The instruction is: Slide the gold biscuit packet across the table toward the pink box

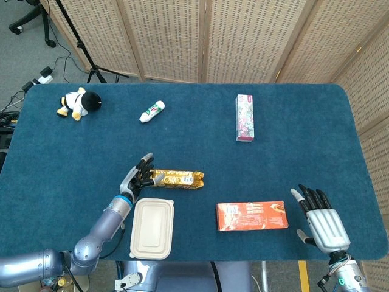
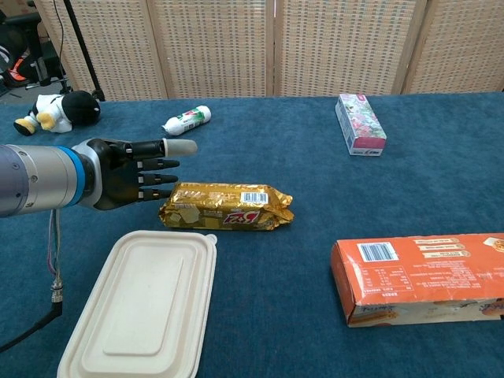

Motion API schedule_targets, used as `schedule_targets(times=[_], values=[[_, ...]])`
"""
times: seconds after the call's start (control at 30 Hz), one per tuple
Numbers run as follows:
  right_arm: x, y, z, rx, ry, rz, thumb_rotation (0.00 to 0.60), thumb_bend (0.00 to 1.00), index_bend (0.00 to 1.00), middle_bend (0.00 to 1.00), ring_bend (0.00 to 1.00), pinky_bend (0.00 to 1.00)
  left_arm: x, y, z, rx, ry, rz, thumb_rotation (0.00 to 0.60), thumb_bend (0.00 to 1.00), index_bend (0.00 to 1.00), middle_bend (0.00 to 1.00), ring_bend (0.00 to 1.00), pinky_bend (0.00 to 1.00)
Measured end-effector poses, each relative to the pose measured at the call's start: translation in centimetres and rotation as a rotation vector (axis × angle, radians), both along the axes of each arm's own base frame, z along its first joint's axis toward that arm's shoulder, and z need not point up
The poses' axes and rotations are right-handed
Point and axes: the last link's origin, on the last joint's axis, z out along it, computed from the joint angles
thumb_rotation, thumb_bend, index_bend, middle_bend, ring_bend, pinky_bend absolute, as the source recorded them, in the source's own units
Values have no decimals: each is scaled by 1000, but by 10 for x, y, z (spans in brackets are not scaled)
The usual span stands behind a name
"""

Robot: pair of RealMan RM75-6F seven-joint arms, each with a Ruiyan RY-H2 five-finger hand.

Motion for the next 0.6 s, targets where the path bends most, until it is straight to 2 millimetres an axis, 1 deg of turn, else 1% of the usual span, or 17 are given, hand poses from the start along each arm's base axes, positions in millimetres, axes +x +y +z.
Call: schedule_targets(times=[0.3, 0.6], values=[[0, 0, 2, -8, -6, 0, 600, 260, 7, 0, 0, 0, 11, -8, -9, -27, -13, -11, 600, 301, 0, 0, 0, 0], [0, 0, 2, -5, -7, 2, 600, 260, 7, 0, 0, 0, 20, -7, -11, -25, -27, -27, 600, 301, 0, 0, 0, 0]])
